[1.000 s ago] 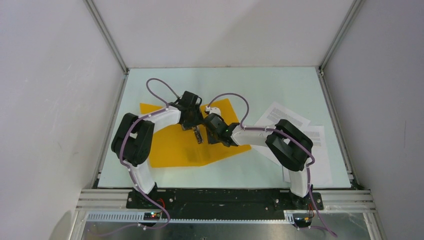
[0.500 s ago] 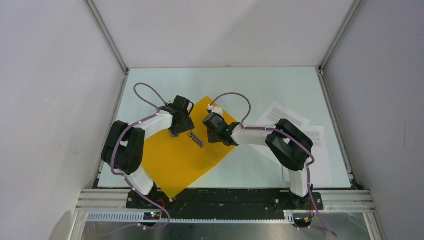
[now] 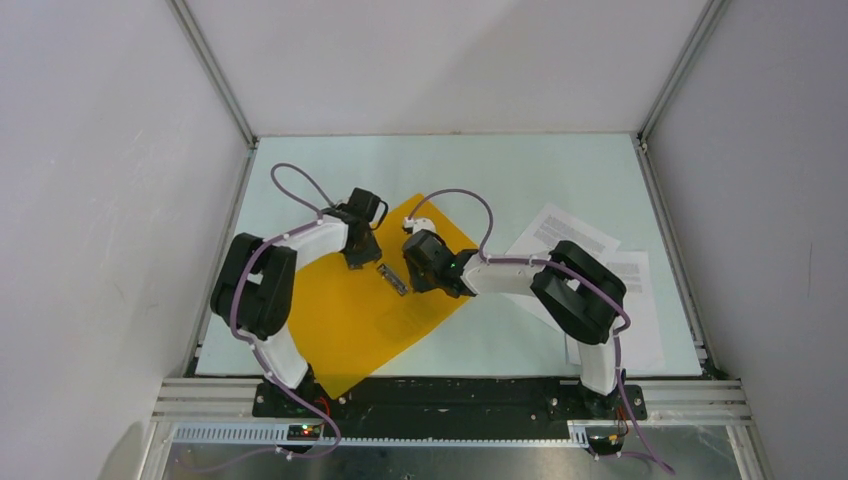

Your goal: Put the files into the folder

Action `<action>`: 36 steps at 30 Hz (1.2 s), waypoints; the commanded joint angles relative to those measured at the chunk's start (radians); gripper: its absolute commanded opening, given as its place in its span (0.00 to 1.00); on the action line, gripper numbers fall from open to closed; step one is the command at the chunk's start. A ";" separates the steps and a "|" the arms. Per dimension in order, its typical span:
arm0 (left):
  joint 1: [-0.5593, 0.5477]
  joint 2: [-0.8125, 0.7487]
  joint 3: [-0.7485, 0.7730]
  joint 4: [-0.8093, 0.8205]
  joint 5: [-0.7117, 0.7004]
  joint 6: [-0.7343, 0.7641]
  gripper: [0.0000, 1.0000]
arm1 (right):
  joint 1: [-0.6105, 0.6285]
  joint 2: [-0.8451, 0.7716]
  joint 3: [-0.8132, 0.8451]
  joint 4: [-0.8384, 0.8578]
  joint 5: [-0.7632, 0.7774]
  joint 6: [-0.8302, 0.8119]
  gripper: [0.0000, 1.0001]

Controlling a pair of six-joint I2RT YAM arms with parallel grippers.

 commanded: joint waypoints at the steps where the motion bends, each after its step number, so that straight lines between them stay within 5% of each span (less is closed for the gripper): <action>1: -0.015 0.125 -0.004 0.048 0.070 0.006 0.41 | 0.028 -0.049 -0.014 -0.001 -0.046 -0.065 0.29; 19: -0.051 0.237 0.099 0.050 0.117 0.054 0.37 | 0.033 -0.064 0.020 -0.022 -0.035 -0.073 0.36; 32: -0.054 0.214 0.083 0.051 0.122 0.038 0.36 | 0.016 0.050 0.105 -0.062 0.024 -0.017 0.29; 36: -0.058 0.194 0.081 0.053 0.136 0.037 0.38 | 0.009 0.074 0.106 -0.078 0.047 -0.004 0.19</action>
